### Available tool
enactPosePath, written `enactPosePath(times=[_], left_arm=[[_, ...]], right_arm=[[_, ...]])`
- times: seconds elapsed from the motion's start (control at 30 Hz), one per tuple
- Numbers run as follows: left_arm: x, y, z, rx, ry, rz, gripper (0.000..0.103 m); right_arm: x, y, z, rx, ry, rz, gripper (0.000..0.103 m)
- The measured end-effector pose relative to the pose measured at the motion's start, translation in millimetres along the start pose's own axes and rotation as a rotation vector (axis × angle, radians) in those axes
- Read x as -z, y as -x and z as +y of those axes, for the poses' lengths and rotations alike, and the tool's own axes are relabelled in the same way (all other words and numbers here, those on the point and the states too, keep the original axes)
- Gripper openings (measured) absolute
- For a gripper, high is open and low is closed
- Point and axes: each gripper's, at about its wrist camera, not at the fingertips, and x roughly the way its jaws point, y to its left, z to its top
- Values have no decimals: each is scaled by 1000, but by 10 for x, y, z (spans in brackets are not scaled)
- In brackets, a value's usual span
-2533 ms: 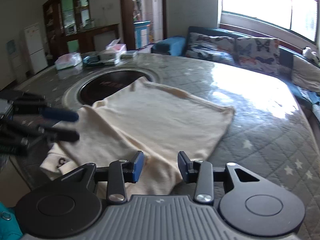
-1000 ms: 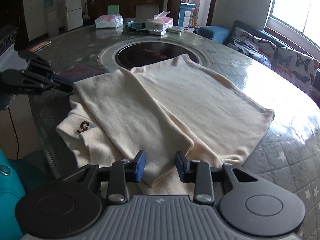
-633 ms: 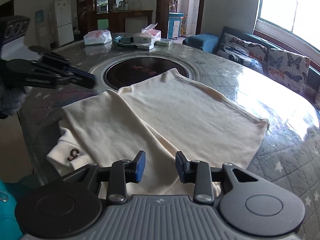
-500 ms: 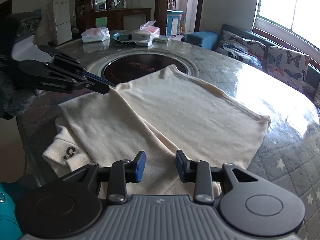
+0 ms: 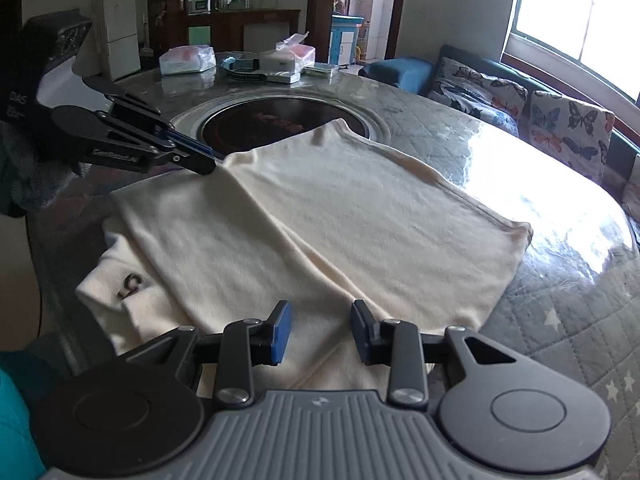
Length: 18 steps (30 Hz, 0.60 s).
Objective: Fold clothes
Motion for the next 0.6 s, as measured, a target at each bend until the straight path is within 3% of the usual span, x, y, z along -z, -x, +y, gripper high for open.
enactPosePath(times=[0.17,0.33,0.6], left_arm=[[209,334,-260,60,-197,-28,32],[489,506,-489,83,-383,-1,32],[660,369,-694,90,-496,-14,32]], right_arm=[[85,96,76,-12,33,10,33],[153,140,93,-5,28,12,33],[188,322,140,6,62,24,34]])
